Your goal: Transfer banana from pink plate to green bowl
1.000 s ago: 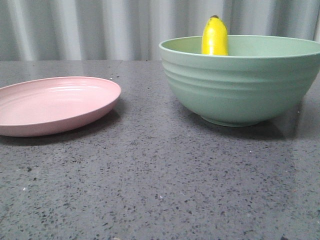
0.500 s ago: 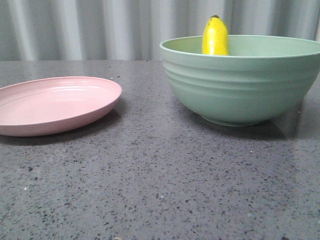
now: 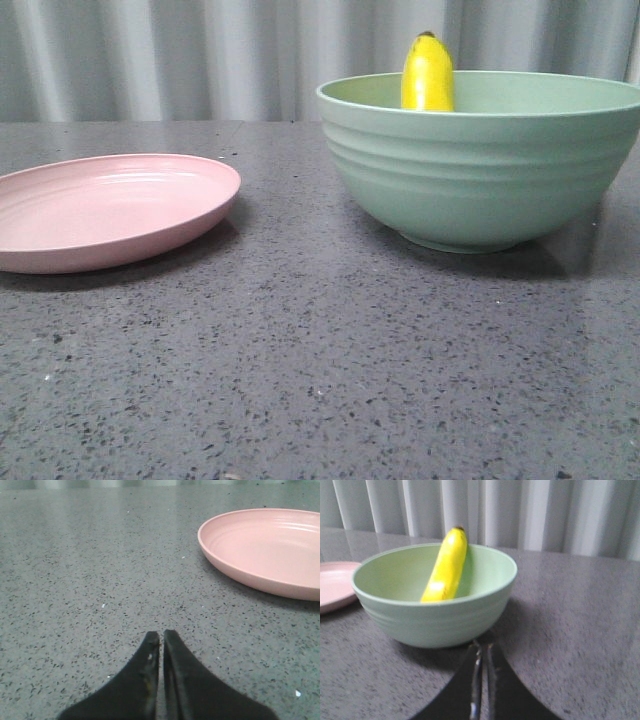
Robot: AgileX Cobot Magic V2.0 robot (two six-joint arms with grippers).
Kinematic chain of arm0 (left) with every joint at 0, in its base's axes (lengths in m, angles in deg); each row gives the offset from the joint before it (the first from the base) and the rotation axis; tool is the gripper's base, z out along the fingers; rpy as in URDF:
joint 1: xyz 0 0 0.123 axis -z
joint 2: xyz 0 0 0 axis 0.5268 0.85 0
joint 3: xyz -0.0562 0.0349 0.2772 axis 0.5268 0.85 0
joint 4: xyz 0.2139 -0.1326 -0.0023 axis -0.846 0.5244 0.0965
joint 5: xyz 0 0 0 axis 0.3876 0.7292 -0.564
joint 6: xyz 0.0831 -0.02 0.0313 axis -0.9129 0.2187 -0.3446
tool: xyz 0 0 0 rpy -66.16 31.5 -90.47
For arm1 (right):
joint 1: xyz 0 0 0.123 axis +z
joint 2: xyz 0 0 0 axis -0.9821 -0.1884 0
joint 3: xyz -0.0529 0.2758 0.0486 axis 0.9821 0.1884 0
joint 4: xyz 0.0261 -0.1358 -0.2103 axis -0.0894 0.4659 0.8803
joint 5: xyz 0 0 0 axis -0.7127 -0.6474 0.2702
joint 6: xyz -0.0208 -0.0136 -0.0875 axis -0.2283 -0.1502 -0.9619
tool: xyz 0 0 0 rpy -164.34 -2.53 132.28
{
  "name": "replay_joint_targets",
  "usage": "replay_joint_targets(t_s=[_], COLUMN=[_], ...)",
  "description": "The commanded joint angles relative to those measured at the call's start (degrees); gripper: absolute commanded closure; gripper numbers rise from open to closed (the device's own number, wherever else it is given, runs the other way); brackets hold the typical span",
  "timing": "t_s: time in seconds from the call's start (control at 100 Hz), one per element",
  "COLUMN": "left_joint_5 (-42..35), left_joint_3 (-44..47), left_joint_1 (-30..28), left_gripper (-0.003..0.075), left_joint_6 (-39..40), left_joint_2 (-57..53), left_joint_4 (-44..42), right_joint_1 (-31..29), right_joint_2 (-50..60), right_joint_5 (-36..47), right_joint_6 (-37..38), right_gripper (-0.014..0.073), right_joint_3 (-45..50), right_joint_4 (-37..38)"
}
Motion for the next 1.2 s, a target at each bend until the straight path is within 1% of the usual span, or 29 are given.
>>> replay_joint_targets(t_s=[0.0,0.08,0.13,0.2,0.23,0.29,0.38,0.54,0.75,1.19], left_joint_5=[-3.38,-3.38,-3.38,-3.38,-3.38,-3.38,-3.38,-3.38,-3.38,-3.38], left_joint_3=[0.63,0.63,0.63,0.63,0.63,0.63,0.63,0.63,0.63,0.63], left_joint_1=[-0.16,-0.16,-0.16,-0.16,-0.16,-0.16,-0.16,-0.16,-0.16,-0.16], left_gripper=[0.0741,0.0741,0.0741,0.0741,0.0741,0.0741,0.0741,0.0741,0.0741,0.0741], left_joint_6=[0.32,0.32,0.32,0.32,0.32,0.32,0.32,0.32,0.32,0.32], left_joint_2=[-1.58,-1.58,-1.58,-1.58,-1.58,-1.58,-1.58,-1.58,-1.58,-1.58], left_joint_4=[0.70,0.70,0.70,0.70,0.70,0.70,0.70,0.70,0.70,0.70], right_joint_1=[-3.23,-7.59,-10.35,-13.79,-15.15,-16.89,-19.07,-23.20,-23.74,-23.74], right_joint_2=[1.14,1.14,1.14,1.14,1.14,1.14,1.14,1.27,1.27,1.27], right_joint_5=[6.86,14.57,20.14,27.12,24.93,25.38,23.70,12.08,4.31,4.08], right_joint_6=[-0.47,-0.47,-0.09,0.86,0.86,0.86,0.86,0.76,0.33,0.33], right_gripper=[0.0664,0.0664,0.0664,0.0664,0.0664,0.0664,0.0664,0.0664,0.0664,0.0664], right_joint_3=[2.14,6.52,9.79,12.87,12.44,12.55,12.55,12.64,12.64,12.64], right_joint_4=[0.90,0.36,-2.21,-2.90,-2.90,-2.53,-1.63,-1.25,-1.25,-1.25])
